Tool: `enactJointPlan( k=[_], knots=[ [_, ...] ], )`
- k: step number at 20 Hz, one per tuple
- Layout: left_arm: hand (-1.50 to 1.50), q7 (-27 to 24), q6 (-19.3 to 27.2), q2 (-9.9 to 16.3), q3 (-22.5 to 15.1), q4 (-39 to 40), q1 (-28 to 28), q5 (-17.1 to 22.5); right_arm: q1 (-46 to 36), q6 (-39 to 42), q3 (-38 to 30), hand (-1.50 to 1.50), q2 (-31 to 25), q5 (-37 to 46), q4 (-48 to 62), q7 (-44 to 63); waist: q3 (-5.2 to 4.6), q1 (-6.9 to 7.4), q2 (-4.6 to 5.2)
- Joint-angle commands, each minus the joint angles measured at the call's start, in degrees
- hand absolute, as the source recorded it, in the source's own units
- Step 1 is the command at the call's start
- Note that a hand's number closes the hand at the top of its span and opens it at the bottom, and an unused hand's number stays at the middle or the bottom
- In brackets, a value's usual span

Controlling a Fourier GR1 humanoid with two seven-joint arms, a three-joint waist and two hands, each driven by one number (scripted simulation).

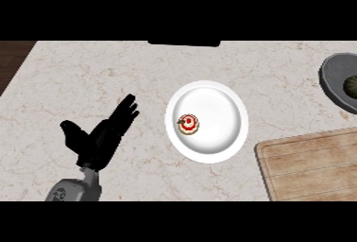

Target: Pick the squash from the cutting board and place it in the pan

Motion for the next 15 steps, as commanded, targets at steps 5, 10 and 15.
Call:
enactJointPlan(
  k=[5,10,15],
  knots=[
    [0.00,0.2,-0.9,0.9,0.8,-0.6,1.0,0.9,3.9,12.0,-0.3,-1.50,-4.8,-0.7,-1.0,-3.0,0.08,-0.21,-0.37],
    [0.00,0.5,0.0,0.1,0.6,-1.0,0.9,0.6,6.9,15.2,0.5,-1.50,-5.2,-0.4,-2.4,-4.4,0.11,-0.95,-0.60],
    [0.00,-0.4,0.3,0.2,0.8,0.3,0.5,-0.3,8.3,17.2,0.6,-1.50,-5.4,-0.9,-3.9,-4.9,0.09,-1.54,-0.63]
  ],
)
